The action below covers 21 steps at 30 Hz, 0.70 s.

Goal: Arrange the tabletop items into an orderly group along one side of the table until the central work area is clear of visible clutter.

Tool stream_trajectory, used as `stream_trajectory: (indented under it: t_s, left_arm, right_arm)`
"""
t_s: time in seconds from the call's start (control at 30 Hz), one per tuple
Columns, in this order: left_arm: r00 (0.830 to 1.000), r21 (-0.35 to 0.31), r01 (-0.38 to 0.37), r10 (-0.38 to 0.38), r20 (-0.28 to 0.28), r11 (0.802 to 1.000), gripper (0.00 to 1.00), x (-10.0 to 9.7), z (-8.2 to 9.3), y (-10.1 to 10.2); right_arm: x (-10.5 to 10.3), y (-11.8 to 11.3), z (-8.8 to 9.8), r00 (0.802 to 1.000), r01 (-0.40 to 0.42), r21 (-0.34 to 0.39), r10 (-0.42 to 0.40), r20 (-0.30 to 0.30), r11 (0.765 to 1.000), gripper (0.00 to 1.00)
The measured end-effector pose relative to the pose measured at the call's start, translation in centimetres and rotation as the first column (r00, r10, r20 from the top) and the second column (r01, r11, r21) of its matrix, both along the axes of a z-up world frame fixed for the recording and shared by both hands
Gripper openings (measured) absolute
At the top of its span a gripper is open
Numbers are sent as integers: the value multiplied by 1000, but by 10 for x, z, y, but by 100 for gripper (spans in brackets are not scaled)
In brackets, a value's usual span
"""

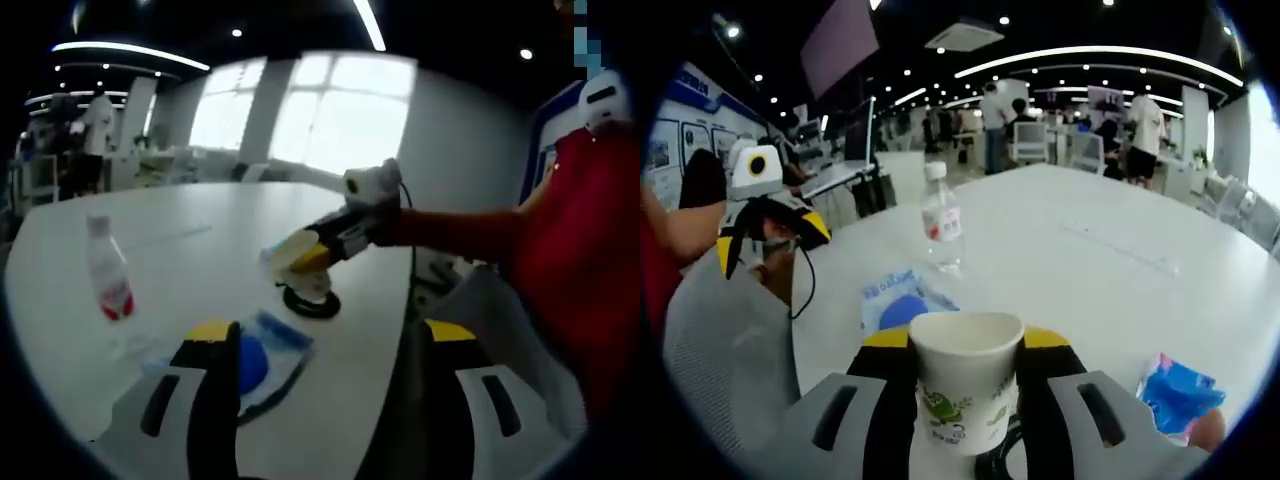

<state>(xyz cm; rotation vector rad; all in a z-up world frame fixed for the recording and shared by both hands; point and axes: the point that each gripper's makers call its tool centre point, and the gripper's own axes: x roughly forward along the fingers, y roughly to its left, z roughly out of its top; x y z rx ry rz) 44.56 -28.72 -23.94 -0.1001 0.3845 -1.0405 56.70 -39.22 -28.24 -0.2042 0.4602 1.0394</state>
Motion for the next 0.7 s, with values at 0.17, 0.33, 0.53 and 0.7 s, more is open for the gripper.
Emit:
stream_trajectory:
  t_s: [0.17,0.33,0.53,0.7]
  left_arm:
    - [1000,-3,-9,9,-7,1000,70,1,-2,0]
    - [1000,-2,-21,21,-12,1000,70,1,-3,2]
    - [999,-5,-38,38,-20,999,69,2,-5,4]
    - [999,-5,-45,45,-30,999,69,2,-8,4]
  right_arm:
    - [5,3,5,1000,-7,31,6,26,999,38]
    - [14,6,8,999,-7,58,5,37,998,38]
    - [18,14,11,998,-25,75,20,56,997,38]
    - [23,20,14,997,-38,98,31,73,994,38]
